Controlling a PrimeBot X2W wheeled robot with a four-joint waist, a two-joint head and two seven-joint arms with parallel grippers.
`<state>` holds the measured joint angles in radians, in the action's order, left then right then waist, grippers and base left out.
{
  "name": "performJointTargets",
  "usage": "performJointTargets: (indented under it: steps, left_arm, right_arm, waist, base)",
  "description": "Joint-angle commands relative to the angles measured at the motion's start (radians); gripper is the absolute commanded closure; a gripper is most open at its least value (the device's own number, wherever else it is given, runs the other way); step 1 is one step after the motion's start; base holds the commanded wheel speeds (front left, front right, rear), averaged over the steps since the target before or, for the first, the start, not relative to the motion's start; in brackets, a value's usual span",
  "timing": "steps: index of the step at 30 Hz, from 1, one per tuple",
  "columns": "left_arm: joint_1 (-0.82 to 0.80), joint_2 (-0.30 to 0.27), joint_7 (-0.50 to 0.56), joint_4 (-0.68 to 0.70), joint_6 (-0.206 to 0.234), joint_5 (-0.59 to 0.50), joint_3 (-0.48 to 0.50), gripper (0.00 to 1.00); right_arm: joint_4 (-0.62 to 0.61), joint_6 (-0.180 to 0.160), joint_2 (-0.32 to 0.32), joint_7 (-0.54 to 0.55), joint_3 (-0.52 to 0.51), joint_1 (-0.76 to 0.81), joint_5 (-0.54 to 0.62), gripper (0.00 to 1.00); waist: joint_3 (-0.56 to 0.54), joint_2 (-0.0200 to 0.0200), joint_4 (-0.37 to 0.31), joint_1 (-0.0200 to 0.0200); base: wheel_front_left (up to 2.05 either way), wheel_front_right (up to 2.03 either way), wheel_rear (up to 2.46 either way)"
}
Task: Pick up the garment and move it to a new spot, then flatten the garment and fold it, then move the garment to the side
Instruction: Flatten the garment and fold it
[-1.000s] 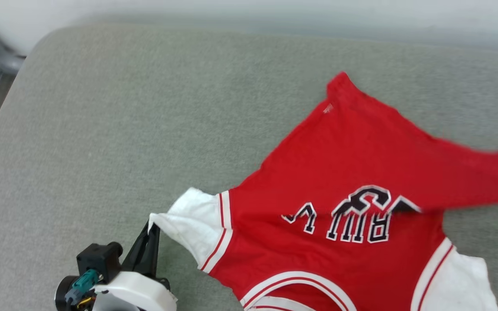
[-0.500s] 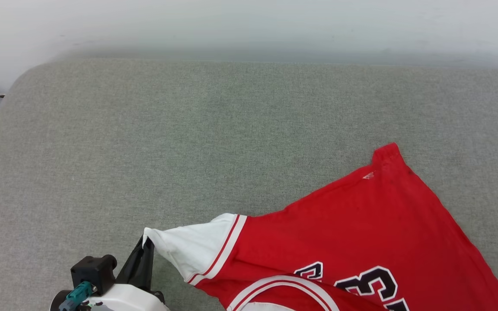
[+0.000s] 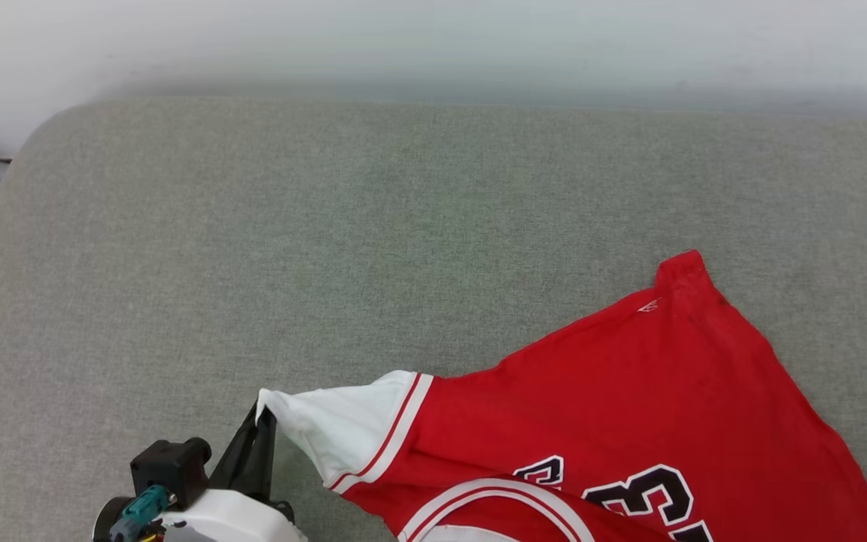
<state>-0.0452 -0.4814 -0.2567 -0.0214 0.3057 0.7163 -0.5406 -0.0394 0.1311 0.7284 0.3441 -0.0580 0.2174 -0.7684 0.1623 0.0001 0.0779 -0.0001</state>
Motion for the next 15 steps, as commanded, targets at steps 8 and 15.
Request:
performJointTargets:
  steps: [8,15]
  left_arm:
    - [-0.071,0.02,0.004,0.021,-0.004,-0.031,-0.019,1.0]
    - [-0.135,0.054,0.0,0.014,-0.024,-0.054,-0.043,1.0]
  right_arm:
    - [-0.103,-0.001,0.162,0.087,0.087,-0.302,0.058,0.0]
    - [-0.055,-0.001,0.207,0.287,0.342,-0.58,0.092,0.0]
  waist:
    - [0.066,-0.0001,0.052,0.0001]
    - [0.129,-0.0001,0.107,0.0001]
  base:
    - [0.0,0.0,0.0]
    - [0.0,0.0,0.0]
